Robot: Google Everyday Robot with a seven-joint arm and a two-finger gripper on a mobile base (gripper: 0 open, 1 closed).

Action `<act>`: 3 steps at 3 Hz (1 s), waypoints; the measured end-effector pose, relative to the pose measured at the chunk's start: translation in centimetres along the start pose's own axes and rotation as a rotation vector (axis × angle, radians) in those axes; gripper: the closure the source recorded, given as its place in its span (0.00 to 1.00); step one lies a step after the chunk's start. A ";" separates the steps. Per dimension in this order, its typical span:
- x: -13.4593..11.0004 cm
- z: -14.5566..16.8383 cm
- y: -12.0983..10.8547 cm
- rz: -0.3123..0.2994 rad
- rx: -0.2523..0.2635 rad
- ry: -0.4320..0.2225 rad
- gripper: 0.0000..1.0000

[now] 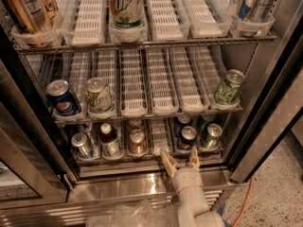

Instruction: Pick pepsi can from bottom shelf of fridge

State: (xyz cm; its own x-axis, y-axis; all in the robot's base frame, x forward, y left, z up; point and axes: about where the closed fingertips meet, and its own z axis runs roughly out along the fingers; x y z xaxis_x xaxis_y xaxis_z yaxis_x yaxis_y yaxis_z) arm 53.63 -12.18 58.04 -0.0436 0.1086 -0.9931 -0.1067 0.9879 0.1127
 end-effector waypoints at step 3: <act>0.8 1.8 -1.6 -0.002 0.074 0.011 0.18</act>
Offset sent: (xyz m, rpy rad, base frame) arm 0.0038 -0.0015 -0.0070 -0.0133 0.0201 -0.0266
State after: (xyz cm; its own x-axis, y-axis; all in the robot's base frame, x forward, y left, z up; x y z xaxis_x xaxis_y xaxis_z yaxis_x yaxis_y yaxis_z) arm 55.54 -13.46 57.02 -0.0543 0.1060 -0.9929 -0.0331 0.9936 0.1079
